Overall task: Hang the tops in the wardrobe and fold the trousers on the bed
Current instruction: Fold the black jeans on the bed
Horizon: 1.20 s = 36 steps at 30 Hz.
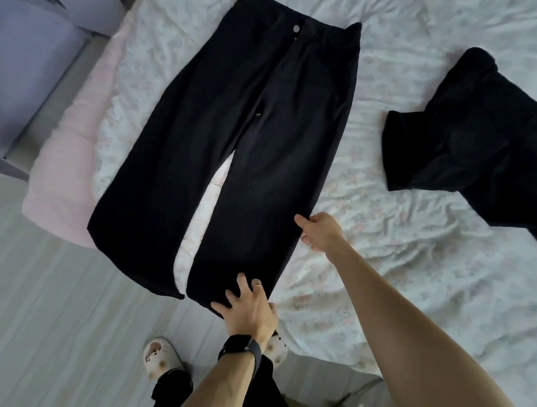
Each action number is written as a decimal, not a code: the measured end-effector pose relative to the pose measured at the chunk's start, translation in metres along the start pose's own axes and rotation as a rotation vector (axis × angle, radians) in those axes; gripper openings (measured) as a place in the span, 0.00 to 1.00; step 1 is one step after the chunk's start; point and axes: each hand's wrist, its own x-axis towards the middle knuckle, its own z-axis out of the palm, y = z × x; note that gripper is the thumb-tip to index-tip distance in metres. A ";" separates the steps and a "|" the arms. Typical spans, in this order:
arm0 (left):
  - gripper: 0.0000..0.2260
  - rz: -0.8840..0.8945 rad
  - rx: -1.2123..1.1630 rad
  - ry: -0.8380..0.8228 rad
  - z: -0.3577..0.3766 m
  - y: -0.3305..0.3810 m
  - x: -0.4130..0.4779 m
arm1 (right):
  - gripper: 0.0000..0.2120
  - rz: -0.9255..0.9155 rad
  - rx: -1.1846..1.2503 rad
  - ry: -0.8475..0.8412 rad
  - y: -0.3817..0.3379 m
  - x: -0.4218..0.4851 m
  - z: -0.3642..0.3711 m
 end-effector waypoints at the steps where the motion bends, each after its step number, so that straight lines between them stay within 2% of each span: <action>1: 0.25 -0.002 -0.028 0.005 -0.005 -0.006 -0.002 | 0.15 0.005 0.005 0.011 -0.004 0.001 -0.001; 4: 0.25 -0.075 -0.176 0.011 -0.034 -0.032 -0.004 | 0.07 -0.007 0.090 0.051 -0.028 -0.008 0.003; 7: 0.23 -0.118 -0.228 0.058 -0.060 -0.064 0.001 | 0.07 -0.058 0.259 0.098 -0.055 -0.026 0.016; 10: 0.17 -0.178 -0.312 0.069 -0.081 -0.110 0.004 | 0.06 -0.169 0.314 0.114 -0.079 -0.050 0.038; 14: 0.08 -0.277 -0.520 0.046 -0.094 -0.186 0.008 | 0.09 -0.251 0.309 0.190 -0.118 -0.071 0.073; 17: 0.07 -0.242 -0.745 0.019 -0.103 -0.246 0.016 | 0.10 -0.330 0.273 0.198 -0.164 -0.077 0.107; 21: 0.03 -0.218 -0.866 0.019 -0.116 -0.312 0.052 | 0.09 -0.381 0.174 0.199 -0.215 -0.062 0.155; 24: 0.11 -0.176 -0.791 0.054 -0.125 -0.355 0.089 | 0.08 -0.361 0.037 0.240 -0.243 -0.043 0.184; 27: 0.17 -0.145 -0.615 0.039 -0.131 -0.395 0.125 | 0.11 -0.335 -0.127 0.298 -0.270 -0.021 0.209; 29: 0.14 -0.102 -0.500 0.001 -0.127 -0.416 0.148 | 0.13 -0.305 -0.196 0.319 -0.286 -0.008 0.227; 32: 0.11 -0.088 -0.499 -0.057 -0.116 -0.430 0.174 | 0.14 -0.261 -0.227 0.332 -0.298 0.008 0.250; 36: 0.16 -0.027 -0.468 0.030 -0.100 -0.426 0.199 | 0.12 -0.261 -0.168 0.449 -0.306 0.019 0.270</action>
